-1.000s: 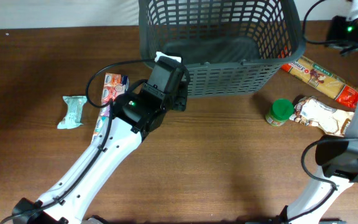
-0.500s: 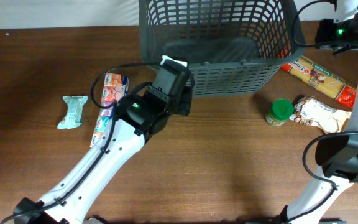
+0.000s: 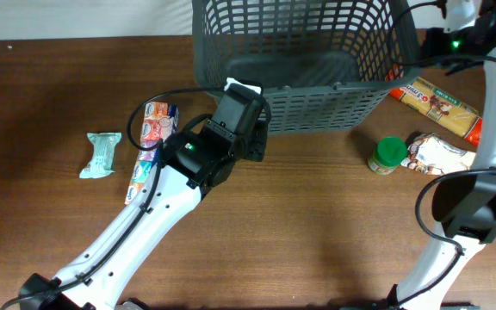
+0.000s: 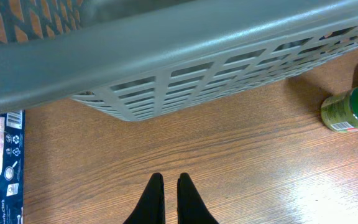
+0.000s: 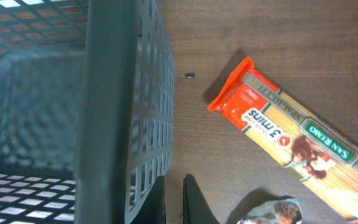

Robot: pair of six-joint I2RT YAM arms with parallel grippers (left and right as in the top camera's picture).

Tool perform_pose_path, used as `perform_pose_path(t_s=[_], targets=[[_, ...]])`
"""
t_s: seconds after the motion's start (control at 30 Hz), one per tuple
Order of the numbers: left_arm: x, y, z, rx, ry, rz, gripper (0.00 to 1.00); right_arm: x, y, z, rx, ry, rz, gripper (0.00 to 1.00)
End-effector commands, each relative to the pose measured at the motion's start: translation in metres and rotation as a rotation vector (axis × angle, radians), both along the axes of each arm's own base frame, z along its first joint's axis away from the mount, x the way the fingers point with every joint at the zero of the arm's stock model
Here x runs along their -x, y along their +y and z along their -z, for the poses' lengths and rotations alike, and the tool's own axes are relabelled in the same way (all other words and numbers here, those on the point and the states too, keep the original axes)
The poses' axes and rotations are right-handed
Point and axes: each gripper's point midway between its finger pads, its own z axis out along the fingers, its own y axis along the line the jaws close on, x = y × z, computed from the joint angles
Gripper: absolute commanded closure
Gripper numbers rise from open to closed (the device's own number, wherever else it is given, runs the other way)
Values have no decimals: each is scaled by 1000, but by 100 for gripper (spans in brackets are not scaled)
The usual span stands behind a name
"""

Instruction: Pack container

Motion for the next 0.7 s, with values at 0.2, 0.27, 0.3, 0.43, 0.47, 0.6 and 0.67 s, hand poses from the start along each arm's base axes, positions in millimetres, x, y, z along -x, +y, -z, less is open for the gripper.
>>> perform_pose_path(t_s=[0.2,0.27,0.3,0.43,0.47,0.6,0.67], targets=[[3,-2,-17,21,-34,23,99,-5,18,2,-15,-12,-54,96],[3,-2,-17,21,-34,23,98,-4,18,2,-16,-8,-54,96],[3,-2,-17,21,-34,23,98,-4,18,3,-16,-5,-54,96],[2,-2,-17,19,-37,19,98,-3,20,3,-19,0,-58,96],[2,-1,-17,17,-38,18,98,-3,22,3,-20,1,-65,96],[1,0,-18,13,-42,12,98,-3,33,3,-20,1,-86,96],[1,0,-18,12,-42,12,98,-4,38,3,-20,0,-97,96]])
